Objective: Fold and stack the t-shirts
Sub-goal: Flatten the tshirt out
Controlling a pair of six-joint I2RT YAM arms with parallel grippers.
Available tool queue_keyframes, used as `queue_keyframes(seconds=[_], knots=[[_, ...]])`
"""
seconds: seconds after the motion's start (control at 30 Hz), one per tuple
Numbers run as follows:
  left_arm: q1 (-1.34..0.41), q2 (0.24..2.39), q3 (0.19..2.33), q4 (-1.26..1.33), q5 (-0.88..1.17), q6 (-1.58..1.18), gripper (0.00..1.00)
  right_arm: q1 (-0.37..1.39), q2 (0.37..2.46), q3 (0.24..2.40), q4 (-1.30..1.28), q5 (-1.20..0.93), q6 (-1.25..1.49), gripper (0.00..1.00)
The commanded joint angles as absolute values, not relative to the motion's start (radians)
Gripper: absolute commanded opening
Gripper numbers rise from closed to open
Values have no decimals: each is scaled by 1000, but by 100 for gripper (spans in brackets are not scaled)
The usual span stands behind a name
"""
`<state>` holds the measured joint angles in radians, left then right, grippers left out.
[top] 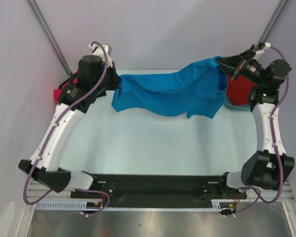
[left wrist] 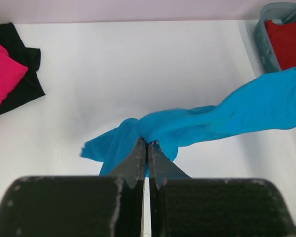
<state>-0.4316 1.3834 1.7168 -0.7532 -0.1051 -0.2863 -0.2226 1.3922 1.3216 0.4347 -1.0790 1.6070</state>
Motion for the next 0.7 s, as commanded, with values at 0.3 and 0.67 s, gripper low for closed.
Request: queue_keyframes(seconds=[0.3, 0.67], knots=[[-440, 1195, 2075, -1101, -104, -236, 0, -275, 1052, 1546, -21, -1155, 1511, 0], [-440, 1292, 2298, -1465, 84, -341, 1, -322, 1014, 1574, -264, -1129, 1456, 0]])
